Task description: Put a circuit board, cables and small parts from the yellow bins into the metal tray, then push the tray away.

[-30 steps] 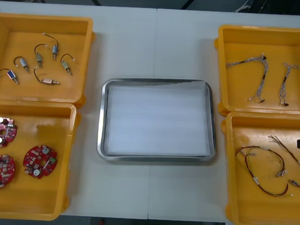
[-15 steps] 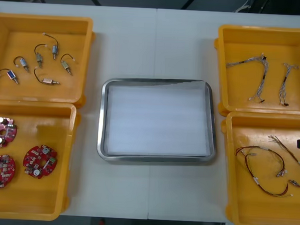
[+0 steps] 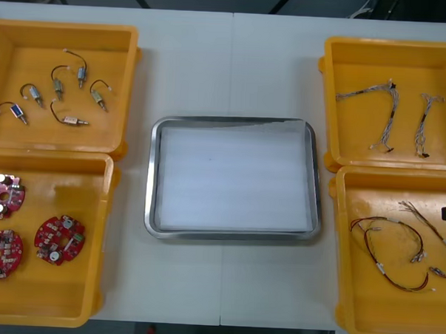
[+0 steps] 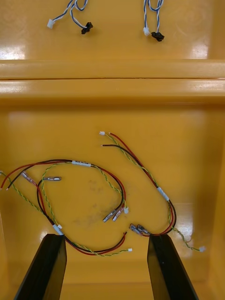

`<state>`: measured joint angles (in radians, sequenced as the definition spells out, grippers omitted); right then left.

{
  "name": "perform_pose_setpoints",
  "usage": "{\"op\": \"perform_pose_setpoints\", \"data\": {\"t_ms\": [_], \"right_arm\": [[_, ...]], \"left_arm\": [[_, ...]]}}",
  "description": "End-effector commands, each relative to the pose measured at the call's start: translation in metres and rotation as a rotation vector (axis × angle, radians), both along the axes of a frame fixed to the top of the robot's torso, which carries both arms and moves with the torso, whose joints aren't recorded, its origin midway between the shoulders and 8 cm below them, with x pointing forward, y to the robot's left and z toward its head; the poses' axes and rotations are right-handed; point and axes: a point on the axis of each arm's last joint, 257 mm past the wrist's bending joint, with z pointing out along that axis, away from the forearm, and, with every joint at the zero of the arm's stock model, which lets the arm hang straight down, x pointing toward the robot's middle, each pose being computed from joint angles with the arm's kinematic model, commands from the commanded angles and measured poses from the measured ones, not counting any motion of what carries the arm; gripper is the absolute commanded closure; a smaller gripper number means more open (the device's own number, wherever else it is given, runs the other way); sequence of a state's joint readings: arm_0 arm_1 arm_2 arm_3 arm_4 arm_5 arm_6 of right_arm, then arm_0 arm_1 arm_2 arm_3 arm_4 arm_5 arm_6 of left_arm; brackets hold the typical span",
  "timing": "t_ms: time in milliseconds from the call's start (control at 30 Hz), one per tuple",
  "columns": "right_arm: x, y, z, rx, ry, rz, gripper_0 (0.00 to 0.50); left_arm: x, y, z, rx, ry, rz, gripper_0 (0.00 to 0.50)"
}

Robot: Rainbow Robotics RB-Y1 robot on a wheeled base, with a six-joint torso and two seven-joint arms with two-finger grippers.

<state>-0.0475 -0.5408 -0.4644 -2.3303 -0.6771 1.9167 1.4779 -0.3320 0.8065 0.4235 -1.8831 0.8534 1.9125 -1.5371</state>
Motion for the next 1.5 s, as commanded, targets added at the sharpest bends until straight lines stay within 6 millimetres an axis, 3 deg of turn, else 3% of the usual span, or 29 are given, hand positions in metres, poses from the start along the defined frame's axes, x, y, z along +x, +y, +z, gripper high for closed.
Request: {"op": "perform_pose_setpoints", "data": {"t_ms": [33,933,967,1100,1200,1233,1500], "right_arm": [[-0.005,0.011,-0.002,0.021,0.000,-0.008,0.000],[-0.005,0.011,-0.002,0.021,0.000,-0.008,0.000],[0.005,0.000,0.021,-0.022,-0.052,-0.014,0.000],[0.009,-0.008,0.039,-0.032,-0.091,-0.015,0.000],[0.007,-0.008,0.037,-0.031,-0.086,-0.016,0.000],[0.006,-0.008,0.036,-0.032,-0.081,-0.016,0.000],[-0.001,-0.014,0.029,-0.048,-0.059,-0.012,0.000]], "left_arm": [[0.005,-0.005,0.014,-0.008,-0.037,0.029,0.000],[0.005,-0.005,0.014,-0.008,-0.037,0.029,0.000],[0.005,-0.005,0.014,-0.008,-0.037,0.029,0.000],[0.005,-0.005,0.014,-0.008,-0.037,0.029,0.000],[0.005,-0.005,0.014,-0.008,-0.037,0.029,0.000],[-0.002,-0.002,-0.004,-0.016,0.011,0.044,0.000],[-0.003,0.000,-0.003,-0.003,0.015,0.054,0.000]]}}
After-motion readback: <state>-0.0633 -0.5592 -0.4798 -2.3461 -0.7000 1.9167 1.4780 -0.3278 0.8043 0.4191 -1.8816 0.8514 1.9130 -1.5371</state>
